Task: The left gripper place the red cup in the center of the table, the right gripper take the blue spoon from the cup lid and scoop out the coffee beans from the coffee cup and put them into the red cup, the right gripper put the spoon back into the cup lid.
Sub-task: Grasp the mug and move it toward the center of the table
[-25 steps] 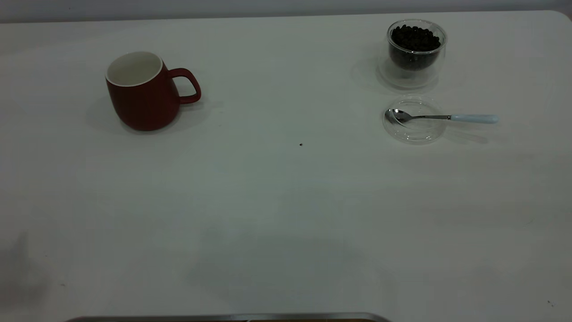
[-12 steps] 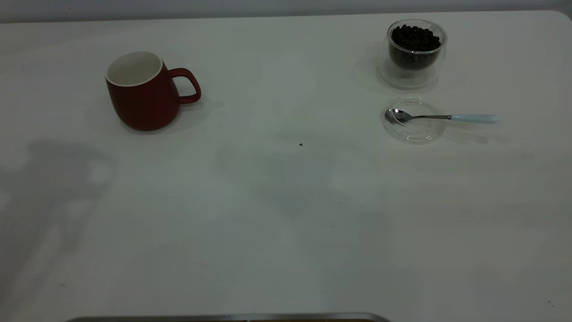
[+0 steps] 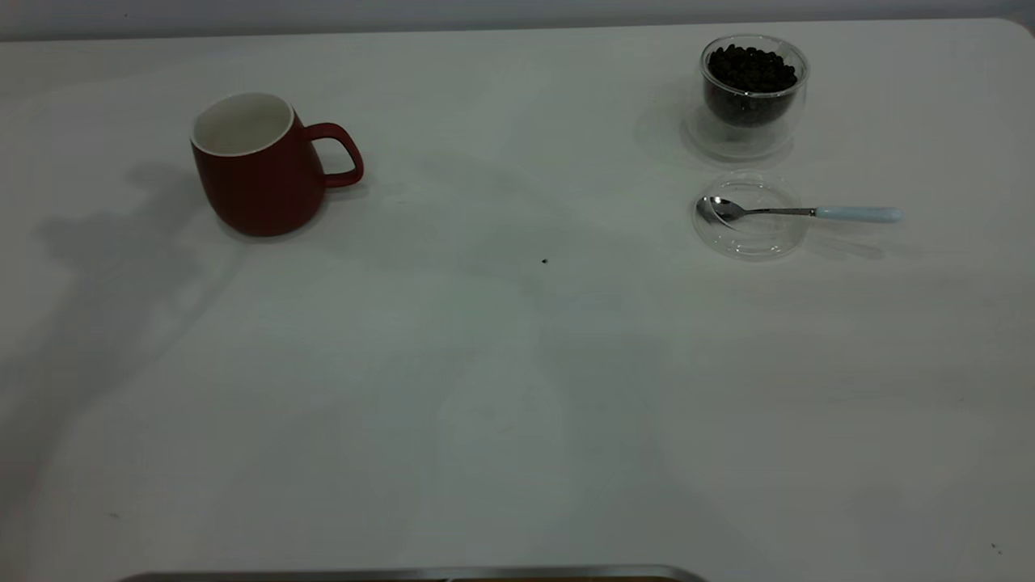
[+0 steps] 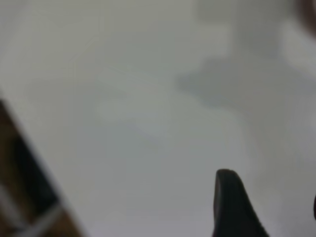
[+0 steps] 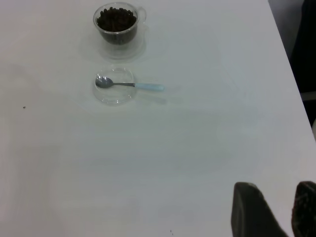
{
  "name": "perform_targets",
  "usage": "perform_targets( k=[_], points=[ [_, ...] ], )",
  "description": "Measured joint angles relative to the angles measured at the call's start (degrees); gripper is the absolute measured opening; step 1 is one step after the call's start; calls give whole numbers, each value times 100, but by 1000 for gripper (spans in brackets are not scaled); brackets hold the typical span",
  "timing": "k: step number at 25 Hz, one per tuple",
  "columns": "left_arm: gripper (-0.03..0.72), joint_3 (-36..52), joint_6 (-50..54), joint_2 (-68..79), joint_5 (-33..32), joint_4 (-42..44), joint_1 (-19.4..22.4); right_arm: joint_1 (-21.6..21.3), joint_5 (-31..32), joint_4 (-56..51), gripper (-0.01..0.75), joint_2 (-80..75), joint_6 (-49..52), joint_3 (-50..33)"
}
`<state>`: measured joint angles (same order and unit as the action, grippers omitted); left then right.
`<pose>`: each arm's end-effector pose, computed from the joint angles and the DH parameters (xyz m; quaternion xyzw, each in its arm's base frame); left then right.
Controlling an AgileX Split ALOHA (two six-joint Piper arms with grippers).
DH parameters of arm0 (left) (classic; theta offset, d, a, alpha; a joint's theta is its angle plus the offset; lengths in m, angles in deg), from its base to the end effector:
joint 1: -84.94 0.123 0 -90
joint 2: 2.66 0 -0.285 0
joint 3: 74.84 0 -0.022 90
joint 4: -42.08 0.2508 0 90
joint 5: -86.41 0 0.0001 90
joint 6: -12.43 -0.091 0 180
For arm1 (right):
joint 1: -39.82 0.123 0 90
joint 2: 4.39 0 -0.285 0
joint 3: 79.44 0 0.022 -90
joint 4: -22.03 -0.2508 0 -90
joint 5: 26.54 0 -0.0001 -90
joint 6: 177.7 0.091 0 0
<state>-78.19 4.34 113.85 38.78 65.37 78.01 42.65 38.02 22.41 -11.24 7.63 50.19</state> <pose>0.3988 -0.0217 0.2187 0.2345 0.9431 0.1714 0.1617 -0.0067 -0.0009 0.2633 0.0193 0.8735 0.0313 0.4855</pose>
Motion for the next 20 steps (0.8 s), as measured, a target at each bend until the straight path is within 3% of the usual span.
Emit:
perform_targets(
  k=[3,8,16,20],
  points=[
    [446,-7,-67,311,164,806,0,0,0,0,241,0,0,0],
    [449,-13,-27,793,550,914,0,0,0,0,241,0,0,0],
    [594,-41,642,1440,961,920,0,0,0,0,241,0,0,0],
    [595,-41,491,1656,1315,1513,0,0,0,0,241,0,0,0]
  ],
)
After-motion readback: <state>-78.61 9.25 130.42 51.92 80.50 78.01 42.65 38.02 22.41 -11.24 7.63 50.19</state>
